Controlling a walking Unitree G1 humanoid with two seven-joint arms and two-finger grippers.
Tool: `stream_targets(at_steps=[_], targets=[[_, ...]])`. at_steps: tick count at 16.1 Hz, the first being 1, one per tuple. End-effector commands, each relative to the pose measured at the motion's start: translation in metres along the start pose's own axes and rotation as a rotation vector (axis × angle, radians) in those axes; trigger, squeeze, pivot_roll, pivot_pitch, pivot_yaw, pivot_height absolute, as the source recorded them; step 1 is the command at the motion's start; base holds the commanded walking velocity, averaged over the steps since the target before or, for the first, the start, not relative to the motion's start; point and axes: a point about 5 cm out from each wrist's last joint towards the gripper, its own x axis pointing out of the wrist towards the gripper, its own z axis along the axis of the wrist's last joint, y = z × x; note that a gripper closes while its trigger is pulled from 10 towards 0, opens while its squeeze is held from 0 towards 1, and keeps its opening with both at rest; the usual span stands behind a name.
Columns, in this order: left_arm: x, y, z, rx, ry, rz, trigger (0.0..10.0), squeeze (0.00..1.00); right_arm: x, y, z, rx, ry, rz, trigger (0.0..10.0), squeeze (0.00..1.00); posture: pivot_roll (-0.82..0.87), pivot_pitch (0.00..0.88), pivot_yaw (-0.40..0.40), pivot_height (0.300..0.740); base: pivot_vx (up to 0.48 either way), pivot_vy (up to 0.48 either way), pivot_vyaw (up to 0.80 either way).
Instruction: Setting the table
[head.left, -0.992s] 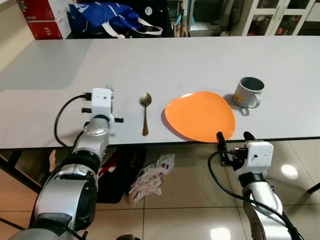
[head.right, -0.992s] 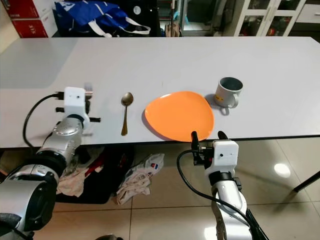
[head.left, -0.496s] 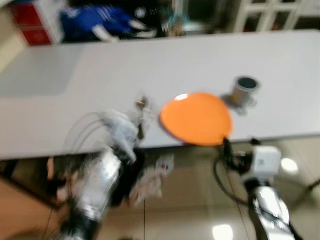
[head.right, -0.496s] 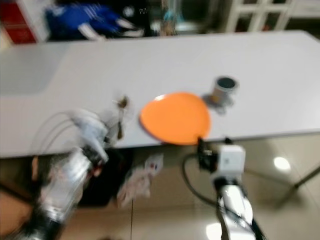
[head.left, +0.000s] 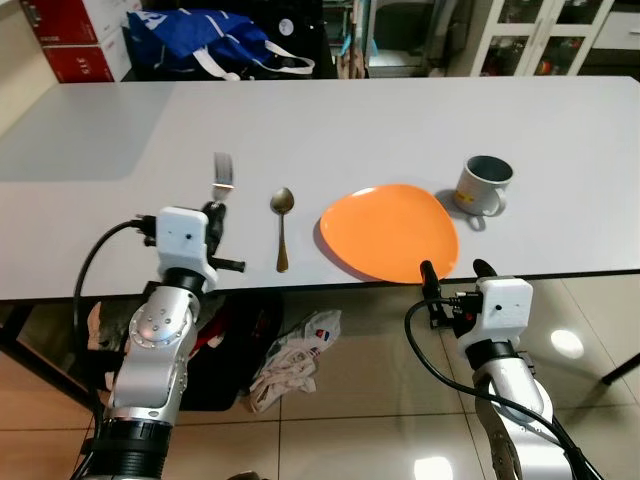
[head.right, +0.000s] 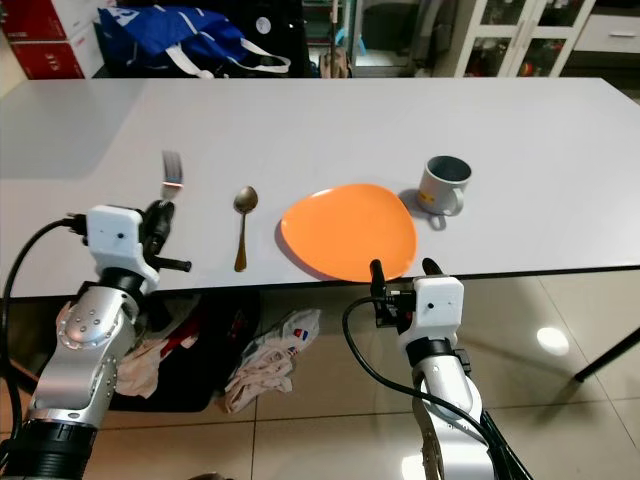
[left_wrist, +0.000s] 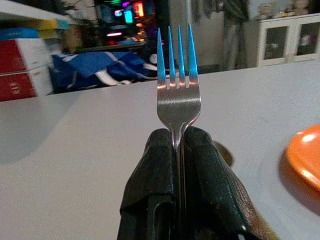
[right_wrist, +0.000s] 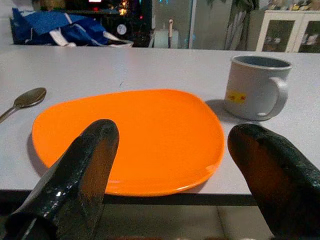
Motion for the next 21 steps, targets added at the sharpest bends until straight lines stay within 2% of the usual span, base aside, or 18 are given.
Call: stream_targets(at_steps=[1, 4, 6, 10, 14, 18, 21], targets=[[-0.002, -0.002, 0.001, 0.005, 0.004, -0.001, 0.0, 0.00, 0.001, 0.001, 0.000, 0.001, -0.002, 0.010, 10.0, 0.00, 0.00, 0.000, 0.013, 0.740, 0.000, 0.000, 0.00], [-0.008, -0.005, 0.000, 0.016, 0.019, -0.012, 0.0, 0.00, -0.005, 0.002, -0.004, 0.005, 0.008, 0.021, 10.0, 0.00, 0.00, 0.000, 0.012, 0.740, 0.000, 0.000, 0.00], [0.005, -0.002, -0.001, -0.012, 0.049, 0.023, 0.0, 0.00, -0.008, 0.006, -0.005, 0.005, 0.008, 0.037, 10.0, 0.00, 0.00, 0.000, 0.013, 0.740, 0.000, 0.000, 0.00], [0.044, -0.012, -0.006, -0.018, 0.109, 0.020, 0.0, 0.00, -0.005, 0.007, -0.002, 0.007, -0.008, 0.031, 10.0, 0.00, -0.03, 0.000, 0.024, 0.740, 0.000, 0.000, 0.00], [0.063, 0.001, -0.019, -0.024, 0.222, 0.103, 0.0, 0.00, -0.012, -0.004, -0.001, -0.018, -0.002, 0.004, 10.0, 0.00, -0.08, 0.000, 0.024, 0.740, 0.000, 0.000, 0.00], [0.070, 0.012, -0.031, -0.003, 0.334, 0.162, 0.0, 0.00, -0.020, -0.011, 0.000, -0.032, 0.007, -0.021, 10.0, 0.00, -0.10, 0.000, 0.024, 0.740, 0.000, 0.000, 0.00], [0.071, 0.009, -0.036, -0.019, 0.375, 0.166, 0.0, 0.00, -0.024, -0.011, 0.000, -0.033, 0.018, -0.019, 10.0, 0.00, -0.12, 0.000, 0.015, 0.740, 0.000, 0.000, 0.00]])
